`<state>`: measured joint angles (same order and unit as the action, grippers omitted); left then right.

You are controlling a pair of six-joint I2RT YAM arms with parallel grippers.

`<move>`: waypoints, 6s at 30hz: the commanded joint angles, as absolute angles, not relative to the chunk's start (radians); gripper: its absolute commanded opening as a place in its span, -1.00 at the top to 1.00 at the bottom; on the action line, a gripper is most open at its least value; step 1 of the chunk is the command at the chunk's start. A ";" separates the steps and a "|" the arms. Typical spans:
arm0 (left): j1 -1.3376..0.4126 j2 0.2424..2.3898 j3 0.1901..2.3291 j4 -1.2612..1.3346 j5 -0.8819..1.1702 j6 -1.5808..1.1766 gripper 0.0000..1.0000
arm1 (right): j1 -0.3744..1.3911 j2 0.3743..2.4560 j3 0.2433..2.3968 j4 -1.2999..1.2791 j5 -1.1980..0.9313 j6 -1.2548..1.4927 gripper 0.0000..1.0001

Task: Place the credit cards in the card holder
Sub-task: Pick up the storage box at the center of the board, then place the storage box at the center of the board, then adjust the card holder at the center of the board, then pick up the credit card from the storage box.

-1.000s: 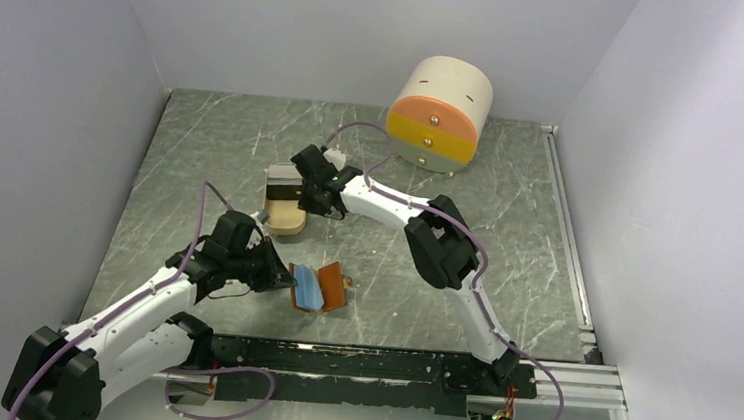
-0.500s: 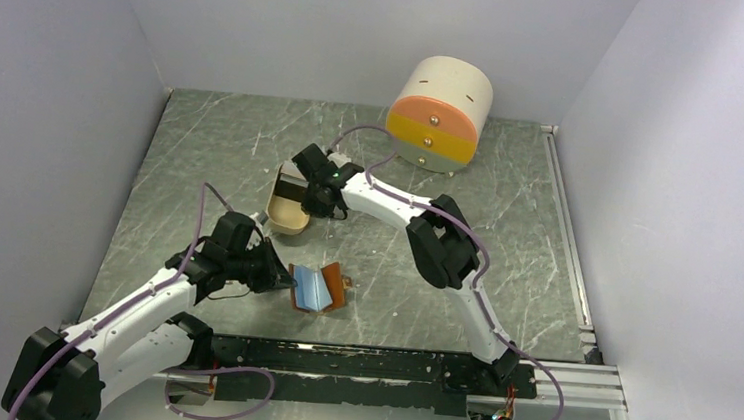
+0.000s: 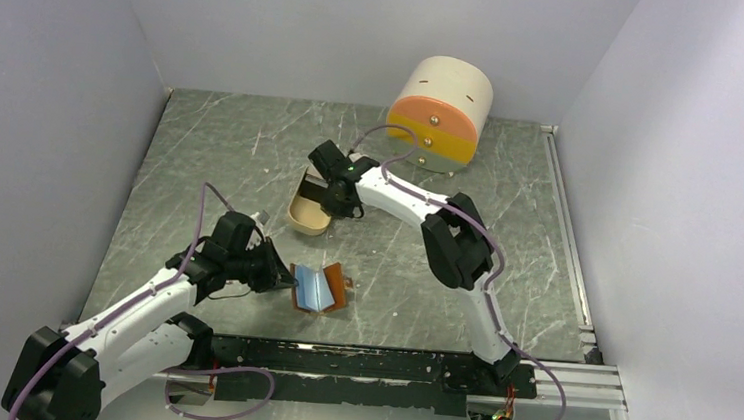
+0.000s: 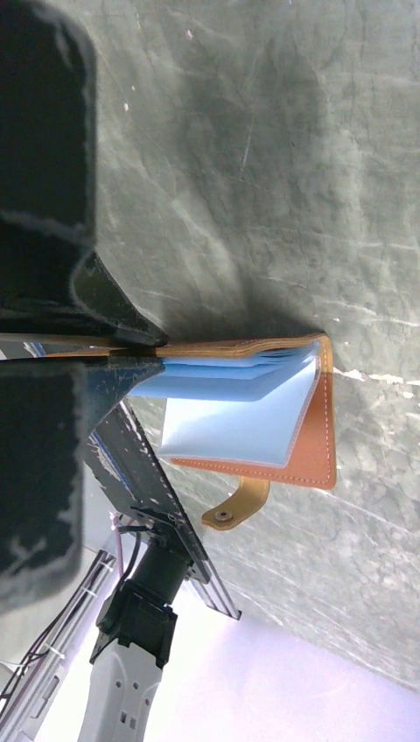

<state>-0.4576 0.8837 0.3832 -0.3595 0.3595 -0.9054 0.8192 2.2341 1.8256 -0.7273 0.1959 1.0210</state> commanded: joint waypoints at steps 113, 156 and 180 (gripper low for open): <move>-0.463 1.156 0.422 -0.080 0.444 -0.773 0.82 | 0.965 1.549 0.764 -0.216 0.164 0.676 0.19; -0.463 1.081 0.407 -0.074 0.550 -0.797 0.82 | 0.697 1.814 1.289 -0.134 0.125 -0.387 -0.40; -0.463 0.968 0.348 -0.072 0.556 -0.858 0.82 | 0.694 1.948 1.342 -0.141 0.181 -0.473 -0.67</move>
